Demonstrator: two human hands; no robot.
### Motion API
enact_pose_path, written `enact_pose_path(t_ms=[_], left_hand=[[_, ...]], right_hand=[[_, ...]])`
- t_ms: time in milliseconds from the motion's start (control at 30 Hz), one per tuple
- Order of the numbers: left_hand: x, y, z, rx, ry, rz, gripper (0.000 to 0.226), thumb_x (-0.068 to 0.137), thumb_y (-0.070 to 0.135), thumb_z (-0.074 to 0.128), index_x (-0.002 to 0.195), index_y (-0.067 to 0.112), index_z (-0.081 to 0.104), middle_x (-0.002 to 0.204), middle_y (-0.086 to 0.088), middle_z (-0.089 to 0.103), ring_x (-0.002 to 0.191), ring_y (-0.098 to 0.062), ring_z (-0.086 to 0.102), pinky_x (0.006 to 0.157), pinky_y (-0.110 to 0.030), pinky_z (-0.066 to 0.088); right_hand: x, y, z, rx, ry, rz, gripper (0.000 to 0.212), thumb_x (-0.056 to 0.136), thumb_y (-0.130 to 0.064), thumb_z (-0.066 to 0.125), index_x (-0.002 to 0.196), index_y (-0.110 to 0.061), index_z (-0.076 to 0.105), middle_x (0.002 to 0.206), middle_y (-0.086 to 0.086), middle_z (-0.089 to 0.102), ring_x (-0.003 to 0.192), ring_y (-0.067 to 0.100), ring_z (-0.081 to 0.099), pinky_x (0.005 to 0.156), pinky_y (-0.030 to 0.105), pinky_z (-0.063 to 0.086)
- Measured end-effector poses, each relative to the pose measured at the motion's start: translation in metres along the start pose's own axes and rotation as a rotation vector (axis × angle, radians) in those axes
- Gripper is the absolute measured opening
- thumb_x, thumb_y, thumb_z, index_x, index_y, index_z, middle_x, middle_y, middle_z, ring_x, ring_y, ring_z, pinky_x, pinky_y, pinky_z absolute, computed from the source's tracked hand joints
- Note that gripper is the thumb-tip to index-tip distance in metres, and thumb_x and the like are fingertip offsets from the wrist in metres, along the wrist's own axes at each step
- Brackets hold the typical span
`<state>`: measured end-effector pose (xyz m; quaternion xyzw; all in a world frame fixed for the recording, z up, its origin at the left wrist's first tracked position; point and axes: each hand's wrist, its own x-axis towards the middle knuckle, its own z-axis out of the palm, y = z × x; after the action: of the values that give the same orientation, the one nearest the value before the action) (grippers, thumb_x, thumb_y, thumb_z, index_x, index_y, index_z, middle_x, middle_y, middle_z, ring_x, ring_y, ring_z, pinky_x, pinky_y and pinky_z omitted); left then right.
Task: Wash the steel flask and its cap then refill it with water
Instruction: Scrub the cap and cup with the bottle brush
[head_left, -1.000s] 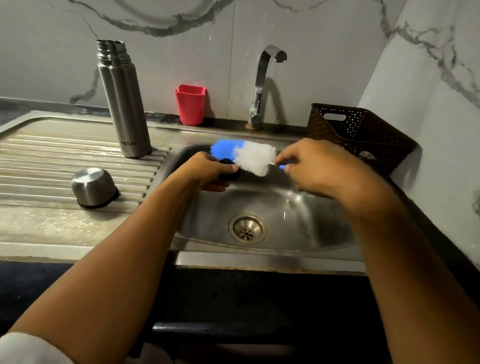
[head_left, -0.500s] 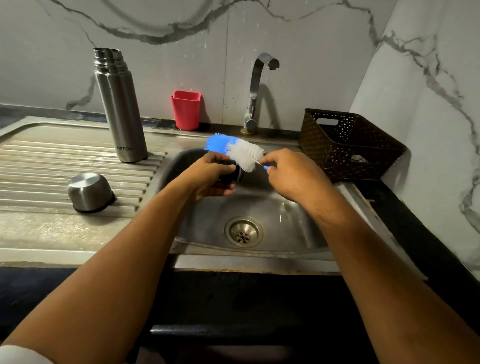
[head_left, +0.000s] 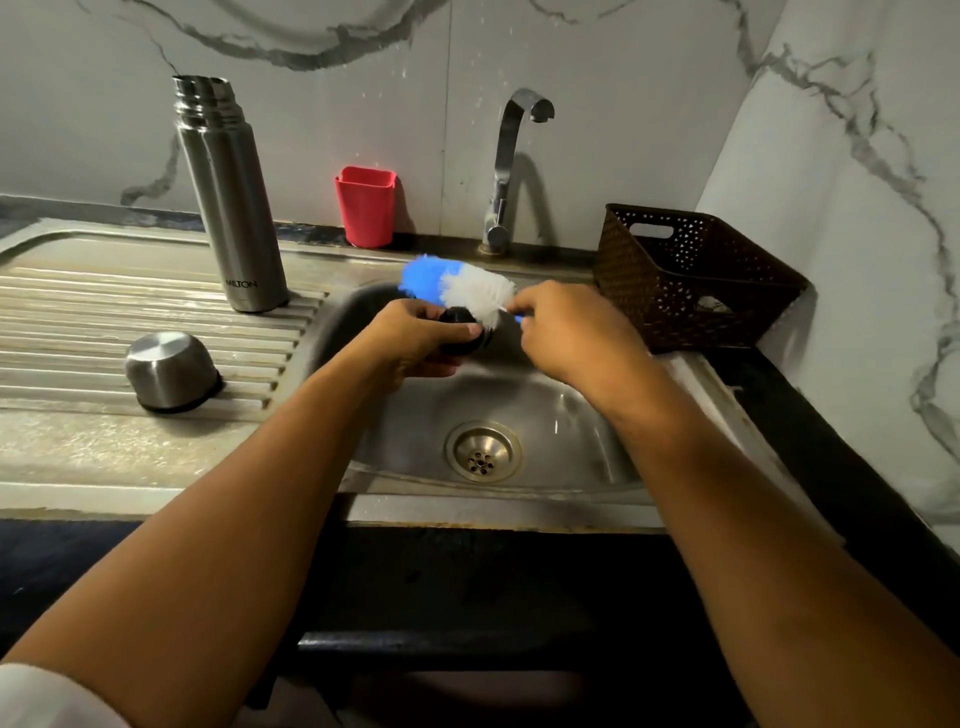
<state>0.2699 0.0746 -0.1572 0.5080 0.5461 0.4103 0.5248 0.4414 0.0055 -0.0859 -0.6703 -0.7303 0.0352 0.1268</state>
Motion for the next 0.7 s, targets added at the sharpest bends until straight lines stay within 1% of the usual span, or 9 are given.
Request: enact_pose_path(t_ms=[67, 133, 233, 300, 367, 467, 600, 633, 700], left_hand=[[0.0, 0.0, -0.007, -0.041, 0.009, -0.014, 0.026, 0.084, 0.02, 0.086, 0.102, 0.009, 0.071, 0.096, -0.014, 0.078, 0.08, -0.021, 0.075, 0.068, -0.032, 0.062], [0.001, -0.002, -0.017, -0.049, 0.052, -0.032, 0.025, 0.085, 0.019, 0.085, 0.099, 0.009, 0.067, 0.095, -0.015, 0.076, 0.08, -0.022, 0.074, 0.064, -0.031, 0.063], [0.004, -0.001, -0.016, -0.105, 0.068, -0.084, 0.027, 0.086, 0.014, 0.083, 0.103, 0.006, 0.064, 0.095, -0.017, 0.074, 0.076, -0.023, 0.072, 0.06, -0.03, 0.064], [0.002, 0.006, -0.007, -0.101, -0.001, -0.091, 0.032, 0.085, 0.013, 0.084, 0.109, 0.003, 0.066, 0.096, -0.02, 0.076, 0.075, -0.024, 0.074, 0.062, -0.031, 0.064], [0.0, 0.007, -0.002, -0.056, -0.076, -0.08, 0.039, 0.083, 0.014, 0.086, 0.115, 0.002, 0.068, 0.096, -0.019, 0.077, 0.077, -0.024, 0.075, 0.066, -0.031, 0.062], [-0.002, 0.005, -0.011, -0.104, -0.048, -0.08, 0.03, 0.084, 0.013, 0.085, 0.106, 0.005, 0.066, 0.096, -0.018, 0.076, 0.081, -0.025, 0.074, 0.066, -0.032, 0.064], [0.003, 0.004, -0.019, -0.158, 0.036, -0.096, 0.025, 0.086, 0.008, 0.082, 0.101, 0.008, 0.061, 0.099, -0.02, 0.074, 0.076, -0.024, 0.072, 0.057, -0.028, 0.063], [0.004, 0.004, -0.015, -0.161, 0.013, -0.107, 0.027, 0.086, 0.008, 0.082, 0.105, 0.007, 0.063, 0.1, -0.02, 0.074, 0.075, -0.023, 0.073, 0.057, -0.029, 0.063], [0.006, 0.003, -0.004, -0.123, -0.032, -0.104, 0.034, 0.085, 0.01, 0.083, 0.113, 0.005, 0.065, 0.102, -0.02, 0.075, 0.074, -0.022, 0.075, 0.06, -0.029, 0.061]], right_hand=[[-0.002, 0.007, -0.005, 0.036, 0.079, 0.012, 0.038, 0.099, -0.018, 0.057, 0.132, -0.034, 0.067, 0.123, 0.005, 0.071, 0.105, 0.029, 0.065, 0.088, 0.037, 0.054], [-0.011, 0.02, -0.024, 0.086, 0.12, -0.001, 0.037, 0.1, -0.018, 0.057, 0.131, -0.034, 0.068, 0.113, 0.004, 0.073, 0.095, 0.027, 0.067, 0.078, 0.032, 0.05], [-0.023, 0.019, -0.04, 0.081, 0.031, -0.022, 0.033, 0.101, -0.018, 0.057, 0.127, -0.034, 0.07, 0.1, 0.002, 0.07, 0.093, 0.025, 0.067, 0.078, 0.032, 0.05], [-0.018, 0.006, -0.024, 0.007, -0.016, -0.027, 0.034, 0.099, -0.019, 0.058, 0.127, -0.032, 0.07, 0.11, 0.003, 0.071, 0.099, 0.026, 0.066, 0.086, 0.036, 0.054], [-0.009, 0.0, -0.002, -0.015, 0.008, -0.02, 0.034, 0.099, -0.018, 0.056, 0.129, -0.031, 0.069, 0.12, 0.005, 0.07, 0.103, 0.027, 0.065, 0.087, 0.037, 0.054], [-0.008, 0.011, -0.011, 0.089, 0.064, -0.007, 0.039, 0.098, -0.016, 0.057, 0.132, -0.034, 0.068, 0.122, 0.004, 0.072, 0.106, 0.027, 0.066, 0.09, 0.038, 0.055], [-0.022, 0.025, -0.038, 0.145, -0.007, -0.026, 0.035, 0.102, -0.016, 0.056, 0.13, -0.034, 0.07, 0.085, -0.007, 0.063, 0.085, 0.017, 0.061, 0.064, 0.022, 0.043], [-0.021, 0.02, -0.034, 0.114, -0.031, -0.044, 0.035, 0.102, -0.016, 0.057, 0.129, -0.034, 0.07, 0.089, -0.005, 0.066, 0.088, 0.018, 0.063, 0.068, 0.024, 0.047], [-0.014, 0.011, -0.016, 0.04, -0.02, -0.046, 0.035, 0.099, -0.019, 0.059, 0.128, -0.034, 0.07, 0.112, 0.002, 0.073, 0.101, 0.024, 0.066, 0.087, 0.035, 0.055]])
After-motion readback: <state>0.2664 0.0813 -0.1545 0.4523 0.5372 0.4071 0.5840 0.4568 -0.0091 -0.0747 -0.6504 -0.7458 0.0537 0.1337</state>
